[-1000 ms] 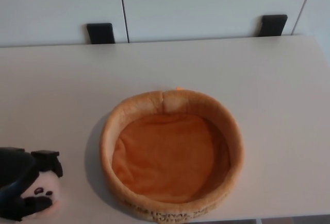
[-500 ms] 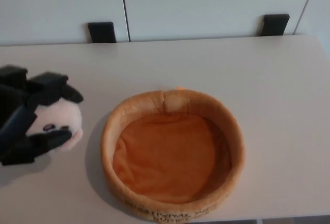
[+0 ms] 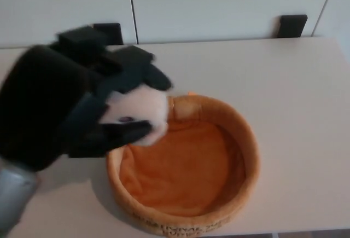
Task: The robot walks towards a table in front, picks a dumpling toy with left hand and puts it in an orange round plate
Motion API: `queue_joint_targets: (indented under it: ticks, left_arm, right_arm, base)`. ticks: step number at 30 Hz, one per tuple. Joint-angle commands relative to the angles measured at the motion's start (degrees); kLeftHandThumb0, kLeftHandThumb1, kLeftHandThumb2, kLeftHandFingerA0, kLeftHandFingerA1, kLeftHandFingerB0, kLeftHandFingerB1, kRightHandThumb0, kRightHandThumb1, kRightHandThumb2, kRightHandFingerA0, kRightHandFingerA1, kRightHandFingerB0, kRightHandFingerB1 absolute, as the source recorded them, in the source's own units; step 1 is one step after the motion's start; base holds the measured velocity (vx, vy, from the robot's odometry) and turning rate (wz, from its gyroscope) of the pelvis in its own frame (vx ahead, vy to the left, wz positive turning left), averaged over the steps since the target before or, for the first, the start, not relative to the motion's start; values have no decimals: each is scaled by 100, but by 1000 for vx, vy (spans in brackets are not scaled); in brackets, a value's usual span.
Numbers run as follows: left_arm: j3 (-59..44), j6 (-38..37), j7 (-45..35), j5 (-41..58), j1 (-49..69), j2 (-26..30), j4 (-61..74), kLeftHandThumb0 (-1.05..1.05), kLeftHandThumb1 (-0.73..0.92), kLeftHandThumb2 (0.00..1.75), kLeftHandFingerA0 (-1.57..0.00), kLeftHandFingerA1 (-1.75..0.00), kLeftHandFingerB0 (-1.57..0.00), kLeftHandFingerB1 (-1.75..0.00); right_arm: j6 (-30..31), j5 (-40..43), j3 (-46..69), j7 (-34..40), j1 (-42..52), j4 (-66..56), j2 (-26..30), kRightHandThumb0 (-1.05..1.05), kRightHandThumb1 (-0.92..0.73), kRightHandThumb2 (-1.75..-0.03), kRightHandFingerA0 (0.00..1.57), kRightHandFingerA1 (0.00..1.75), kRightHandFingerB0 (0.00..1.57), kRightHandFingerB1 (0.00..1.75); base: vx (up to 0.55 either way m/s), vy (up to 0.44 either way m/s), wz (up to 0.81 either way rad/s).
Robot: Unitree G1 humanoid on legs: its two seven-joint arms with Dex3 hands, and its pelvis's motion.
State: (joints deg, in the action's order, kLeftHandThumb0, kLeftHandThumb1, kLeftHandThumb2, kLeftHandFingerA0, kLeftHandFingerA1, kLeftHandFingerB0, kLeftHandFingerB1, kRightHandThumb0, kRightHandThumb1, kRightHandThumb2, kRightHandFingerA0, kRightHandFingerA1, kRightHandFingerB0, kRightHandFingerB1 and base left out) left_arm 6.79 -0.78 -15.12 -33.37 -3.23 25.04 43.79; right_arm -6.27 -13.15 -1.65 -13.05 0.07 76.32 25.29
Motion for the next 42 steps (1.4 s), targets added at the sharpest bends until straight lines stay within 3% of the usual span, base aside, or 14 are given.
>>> queue_joint_targets:
  ticks: [1, 3, 5, 7, 8, 9, 11, 13, 14, 25, 26, 30, 33, 42]
  left_arm:
    - [917, 119, -113, -669, -554, -439, -879, -20, 68, 65, -98, -154, -94, -83]
    - [1183, 162, -126, -879, -722, -564, -1200, -20, 70, 60, -102, -151, -95, -70]
    - [1509, 207, -116, -1099, -902, -717, -1684, -21, 66, 62, -100, -146, -90, -60]
    - [1627, 232, -84, -1175, -965, -783, -1898, -20, 66, 60, -102, -140, -87, -56]
    - [1807, 433, -392, -1349, -1062, -775, -2156, -23, 61, 58, -81, -73, -64, -42]
    - [1833, 459, -421, -1376, -1079, -778, -2193, -23, 61, 58, -81, -73, -64, -42]
    - [2006, 883, -1188, -1582, -1218, -630, -2317, -54, 37, 70, 0, -11, -8, -23]
    - [2116, 990, -1535, -1686, -1287, -465, -2511, -57, 39, 71, 0, -5, -7, -15]
    - [2120, 1036, -1566, -1716, -1294, -424, -2602, -72, 43, 80, 0, 0, 0, -1]
    - [1964, 1239, -2287, -1395, -1368, -117, -2374, -105, 63, 65, 0, 0, 0, -4]
    - [1957, 1259, -2374, -1362, -1371, -97, -2307, -105, 68, 62, 0, 0, 0, -3]
    - [1902, 1298, -2637, -1290, -1390, -37, -2088, -105, 70, 63, 0, 0, 0, 0]
    - [1722, 1258, -2718, -1195, -1427, 39, -1745, -104, 67, 62, 0, 0, 0, -1]
    - [1198, 1218, -2899, -851, -1482, 138, -1024, -105, 59, 69, 0, -2, 0, -2]
  right_arm:
    - [-21, 58, 39, -65, -8, -15, 86, -31, -50, -86, 71, 64, 49, 55]
    - [-13, 33, 15, -79, -24, -19, 82, -26, -66, -60, 74, 46, 61, 41]
    - [-4, 26, 16, -41, -35, -4, 72, -32, -50, -85, 72, 64, 51, 55]
    - [10, -5, -15, -50, -55, 0, 75, -28, -64, -59, 75, 45, 61, 40]
    - [54, -20, -27, -10, -79, 19, 63, -33, -51, -86, 71, 64, 50, 54]
    - [59, -20, -29, -5, -82, 22, 62, -33, -51, -86, 71, 64, 50, 54]
    - [55, -28, -45, -3, -90, 27, 60, -32, -49, -84, 73, 64, 51, 54]
    - [78, -5, -21, 16, -93, 40, 61, -28, -61, -57, 78, 46, 62, 40]
    - [73, -13, -27, 17, -104, 44, 66, -33, -48, -83, 73, 64, 50, 54]
    - [65, -40, -55, 24, -231, 35, 96, -32, -48, -83, 74, 65, 51, 54]
    - [96, -40, -59, 10, -239, 38, 94, -29, -62, -58, 78, 46, 62, 40]
    - [102, -6, -45, 11, -238, 14, 75, -28, -60, -57, 78, 46, 62, 41]
    - [72, -17, -59, 13, -271, 0, 65, -33, -48, -82, 74, 64, 51, 54]
    - [85, 52, 41, -27, -330, 11, 99, -35, -48, -84, 74, 64, 51, 54]
  base:
    - [0, 0, 0]
    - [0, 0, 0]
    - [0, 0, 0]
    - [0, 0, 0]
    - [0, 0, 0]
    - [0, 0, 0]
    - [0, 0, 0]
    - [0, 0, 0]
    - [0, 0, 0]
    - [0, 0, 0]
    - [0, 0, 0]
    - [0, 0, 0]
    - [0, 0, 0]
    - [0, 0, 0]
